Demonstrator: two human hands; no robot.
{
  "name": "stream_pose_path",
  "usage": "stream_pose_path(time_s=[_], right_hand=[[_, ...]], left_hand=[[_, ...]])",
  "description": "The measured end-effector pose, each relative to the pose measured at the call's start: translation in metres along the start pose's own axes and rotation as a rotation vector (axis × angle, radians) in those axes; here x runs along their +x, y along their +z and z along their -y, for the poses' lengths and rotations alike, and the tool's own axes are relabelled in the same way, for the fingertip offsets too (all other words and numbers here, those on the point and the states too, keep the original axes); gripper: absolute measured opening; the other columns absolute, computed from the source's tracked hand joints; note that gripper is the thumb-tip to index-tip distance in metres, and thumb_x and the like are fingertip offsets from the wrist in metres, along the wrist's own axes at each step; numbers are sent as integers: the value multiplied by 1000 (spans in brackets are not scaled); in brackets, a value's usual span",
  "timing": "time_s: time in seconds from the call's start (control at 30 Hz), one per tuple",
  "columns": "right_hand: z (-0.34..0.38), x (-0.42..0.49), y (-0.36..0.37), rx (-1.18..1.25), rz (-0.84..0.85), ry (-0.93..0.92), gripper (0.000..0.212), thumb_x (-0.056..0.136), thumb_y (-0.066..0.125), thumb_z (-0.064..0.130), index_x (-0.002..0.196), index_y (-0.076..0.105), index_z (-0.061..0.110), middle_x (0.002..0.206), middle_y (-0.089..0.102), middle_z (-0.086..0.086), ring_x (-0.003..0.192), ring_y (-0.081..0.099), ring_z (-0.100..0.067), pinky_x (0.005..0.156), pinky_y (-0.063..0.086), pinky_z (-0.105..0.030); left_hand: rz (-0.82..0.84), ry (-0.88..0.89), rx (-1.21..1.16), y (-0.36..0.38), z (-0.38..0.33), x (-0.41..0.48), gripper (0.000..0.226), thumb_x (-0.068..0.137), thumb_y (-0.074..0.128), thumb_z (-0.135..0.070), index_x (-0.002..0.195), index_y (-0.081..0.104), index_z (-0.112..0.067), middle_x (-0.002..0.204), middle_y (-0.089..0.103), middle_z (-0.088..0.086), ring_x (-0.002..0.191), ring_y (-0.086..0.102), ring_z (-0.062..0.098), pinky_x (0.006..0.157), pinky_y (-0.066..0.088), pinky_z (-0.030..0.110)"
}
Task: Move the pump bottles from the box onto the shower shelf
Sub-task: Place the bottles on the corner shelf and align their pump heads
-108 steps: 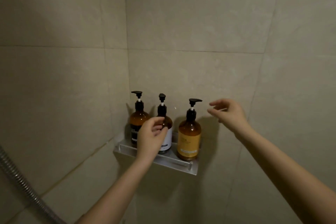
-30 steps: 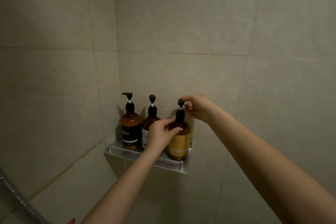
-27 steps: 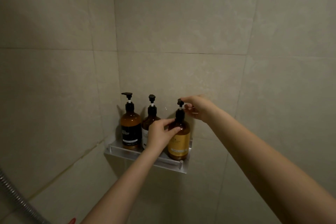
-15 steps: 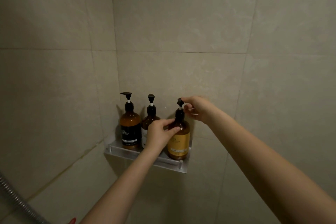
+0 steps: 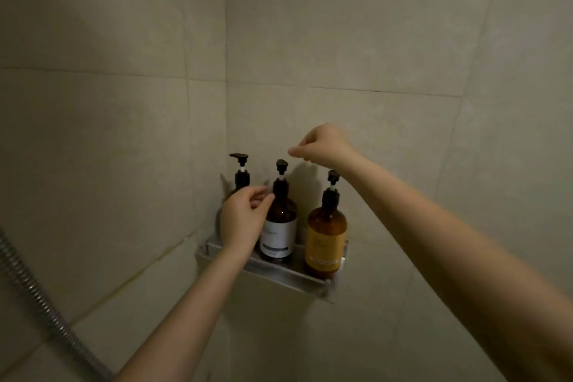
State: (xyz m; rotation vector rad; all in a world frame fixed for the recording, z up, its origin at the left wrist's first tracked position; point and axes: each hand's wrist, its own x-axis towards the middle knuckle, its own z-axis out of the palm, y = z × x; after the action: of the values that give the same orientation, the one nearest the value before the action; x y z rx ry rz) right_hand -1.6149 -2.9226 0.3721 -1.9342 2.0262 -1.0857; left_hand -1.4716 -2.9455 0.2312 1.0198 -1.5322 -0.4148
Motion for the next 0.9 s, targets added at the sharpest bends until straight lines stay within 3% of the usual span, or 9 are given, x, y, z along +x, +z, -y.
stream_pose_path(time_s=[0.1,0.2,0.3,0.47,0.6,0.73,0.9], right_hand=[[4,9,19,-107,37,18,35,78,69,42,93,69,10,80,66,-1,70,61,-12,48,40,-21],[2,16,31,-144,31,40,36,76,70,44,90,69,10,79,68,-2,72,65,-14,57,52,-25],[0,20,35,-137,25,56,34,75,72,42,88,69,10,81,69,-5,75,67,-17,66,57,-28],[0,22,29,-118,90,19,29,79,70,33,90,71,7,72,66,-3,66,62,-13,56,50,-22],[3,20,20,-130,259,-72,28,88,61,19,113,67,6,104,67,-10,80,60,-16,59,48,-19],[2,19,16,-120,338,-103,33,91,55,13,123,61,7,115,64,-11,98,62,-22,70,52,-24],[3,18,14,-94,283,-122,29,85,66,22,111,67,9,97,64,-5,81,59,-15,55,46,-17]], left_hand=[[110,-53,24,-2,15,5,38,80,68,-29,115,64,-17,103,67,-6,89,62,4,69,43,10],[194,-83,18,0,21,6,48,76,72,-30,121,60,-17,116,66,-2,95,59,4,73,43,12],[210,-60,71,1,22,7,51,72,76,-30,119,62,-15,115,68,0,93,60,3,76,44,15],[221,-47,109,0,19,10,48,71,77,-30,114,66,-13,111,70,3,97,63,9,80,47,21],[231,-49,111,0,17,11,46,71,78,-27,113,67,-14,109,71,2,90,59,2,76,44,16],[237,-52,128,-1,17,11,45,71,77,-28,113,67,-15,109,71,1,86,55,-2,70,39,7],[245,-35,140,-1,17,10,46,73,76,-28,115,65,-14,111,70,2,96,62,6,78,44,15]])
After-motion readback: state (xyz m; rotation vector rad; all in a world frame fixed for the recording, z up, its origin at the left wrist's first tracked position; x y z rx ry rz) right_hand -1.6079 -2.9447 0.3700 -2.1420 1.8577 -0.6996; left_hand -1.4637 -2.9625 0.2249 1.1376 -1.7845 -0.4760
